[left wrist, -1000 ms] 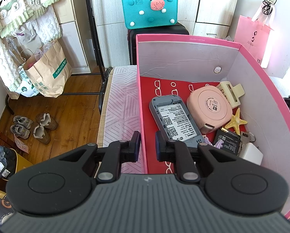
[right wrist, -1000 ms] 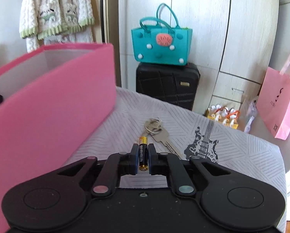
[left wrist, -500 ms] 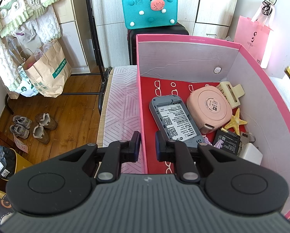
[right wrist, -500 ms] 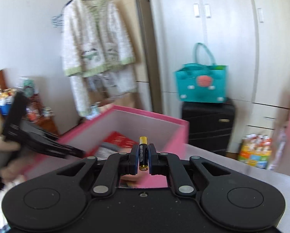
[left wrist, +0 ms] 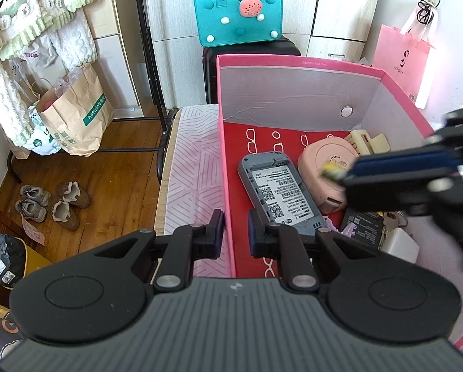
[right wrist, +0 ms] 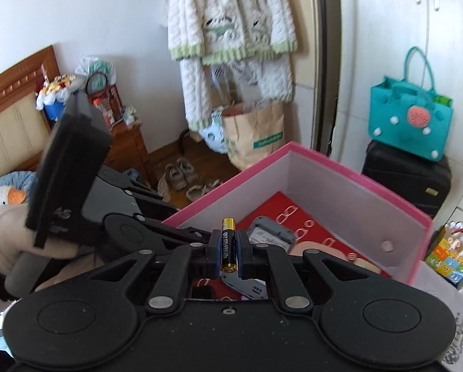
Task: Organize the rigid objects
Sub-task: 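Carry the AA battery into the box onto the router and release, then move the right tool back and grasp the second silver keys by the ring, then carry the silver keys into the box and release them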
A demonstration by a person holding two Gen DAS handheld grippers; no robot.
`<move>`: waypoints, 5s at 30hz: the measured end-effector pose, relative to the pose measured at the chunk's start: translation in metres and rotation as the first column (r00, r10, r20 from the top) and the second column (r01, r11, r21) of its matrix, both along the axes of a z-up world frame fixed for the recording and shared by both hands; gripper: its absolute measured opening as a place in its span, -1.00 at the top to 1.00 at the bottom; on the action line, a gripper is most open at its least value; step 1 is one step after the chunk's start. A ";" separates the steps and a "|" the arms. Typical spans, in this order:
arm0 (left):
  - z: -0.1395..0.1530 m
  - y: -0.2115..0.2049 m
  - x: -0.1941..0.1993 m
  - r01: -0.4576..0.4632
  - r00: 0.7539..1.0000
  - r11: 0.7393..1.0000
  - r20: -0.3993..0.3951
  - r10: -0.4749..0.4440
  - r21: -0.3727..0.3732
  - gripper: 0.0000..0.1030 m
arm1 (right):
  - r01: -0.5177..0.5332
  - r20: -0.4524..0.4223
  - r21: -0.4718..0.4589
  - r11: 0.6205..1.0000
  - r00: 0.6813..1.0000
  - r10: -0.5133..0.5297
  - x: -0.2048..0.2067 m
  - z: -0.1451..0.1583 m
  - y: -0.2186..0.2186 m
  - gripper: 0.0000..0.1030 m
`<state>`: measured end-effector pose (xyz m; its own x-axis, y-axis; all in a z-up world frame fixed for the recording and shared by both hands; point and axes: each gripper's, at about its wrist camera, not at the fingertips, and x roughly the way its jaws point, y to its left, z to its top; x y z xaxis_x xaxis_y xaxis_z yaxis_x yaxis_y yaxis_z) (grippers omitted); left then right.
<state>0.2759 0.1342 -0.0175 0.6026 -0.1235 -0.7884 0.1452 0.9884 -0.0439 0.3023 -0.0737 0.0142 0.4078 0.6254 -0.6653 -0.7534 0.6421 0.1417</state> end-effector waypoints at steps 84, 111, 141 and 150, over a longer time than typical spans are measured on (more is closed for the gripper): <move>-0.001 -0.007 -0.004 0.007 1.000 1.000 0.019 -0.007 0.028 0.72 | 0.436 -0.140 0.252 0.864 0.900 -0.413 0.082 -0.103 -0.196 0.46; -0.001 -0.008 -0.004 0.009 1.000 0.999 0.018 -0.009 0.032 0.71 | 0.314 0.036 0.402 0.860 0.933 -0.358 0.009 -0.007 -0.183 0.46; -0.001 0.006 -0.005 0.010 1.000 0.999 0.017 -0.009 -0.043 0.62 | 0.156 -0.259 0.254 0.955 0.962 -0.088 0.046 -0.035 -0.031 0.38; -0.002 0.005 -0.004 0.007 1.000 0.999 0.016 -0.006 -0.047 0.60 | 0.181 -0.166 0.253 0.950 0.976 -0.141 0.023 -0.019 -0.051 0.28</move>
<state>0.2718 0.1392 -0.0194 0.6138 -0.1644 -0.7722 0.1529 0.9843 -0.0880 0.3254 -0.1244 -0.0049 0.4296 0.7212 -0.5434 -0.6019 0.6773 0.4231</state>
